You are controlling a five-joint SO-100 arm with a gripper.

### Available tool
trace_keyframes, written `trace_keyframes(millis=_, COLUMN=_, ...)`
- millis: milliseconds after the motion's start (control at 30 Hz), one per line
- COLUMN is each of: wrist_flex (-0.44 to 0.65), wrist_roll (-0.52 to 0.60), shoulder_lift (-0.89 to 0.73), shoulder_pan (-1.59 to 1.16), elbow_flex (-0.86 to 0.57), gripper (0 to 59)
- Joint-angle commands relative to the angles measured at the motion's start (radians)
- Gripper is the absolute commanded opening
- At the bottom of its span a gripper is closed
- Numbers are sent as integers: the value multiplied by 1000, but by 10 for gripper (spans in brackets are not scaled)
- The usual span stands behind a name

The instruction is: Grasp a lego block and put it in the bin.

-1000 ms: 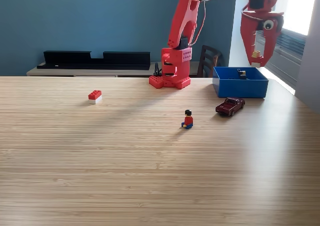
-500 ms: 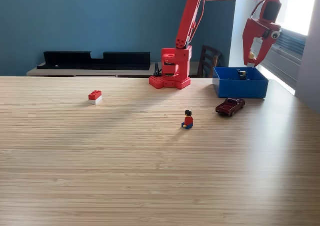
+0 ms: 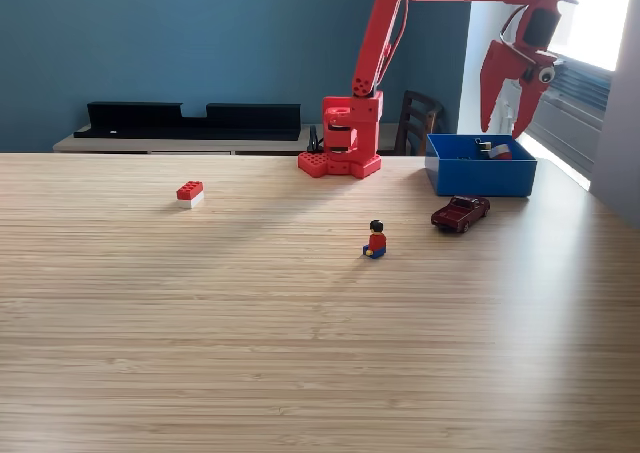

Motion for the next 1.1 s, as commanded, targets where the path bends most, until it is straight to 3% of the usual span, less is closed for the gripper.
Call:
trace_keyframes(millis=33, wrist_flex=44, wrist_roll=-6, shoulder_lift=31, shoulder_pan=6, elbow_flex=-12, gripper=284)
trace_keyframes(millis=200, wrist_flex=44, wrist_roll=8, shoulder_lift=37, shoulder_pan=71, elbow_flex=-60, gripper=214)
trace_keyframes(millis=333, wrist_flex=44, wrist_roll=61, shoulder_lift=38, shoulder_pan=212, elbow_flex=-143, gripper=14)
trace_keyframes(millis=367, wrist_flex=44, wrist_roll=77, shoulder_lift=38, shoulder_pan=261, elbow_flex=-163, gripper=1)
trace_keyframes(millis=767, wrist_flex=46, wrist_roll=245, shoulder_lift=43, shoulder_pan=946, elbow_flex=-331, gripper=1)
trace_keyframes(millis=1100, wrist_flex=48, wrist_roll=222, shoulder_lift=43, shoulder_pan=1310, elbow_flex=-445, gripper=1)
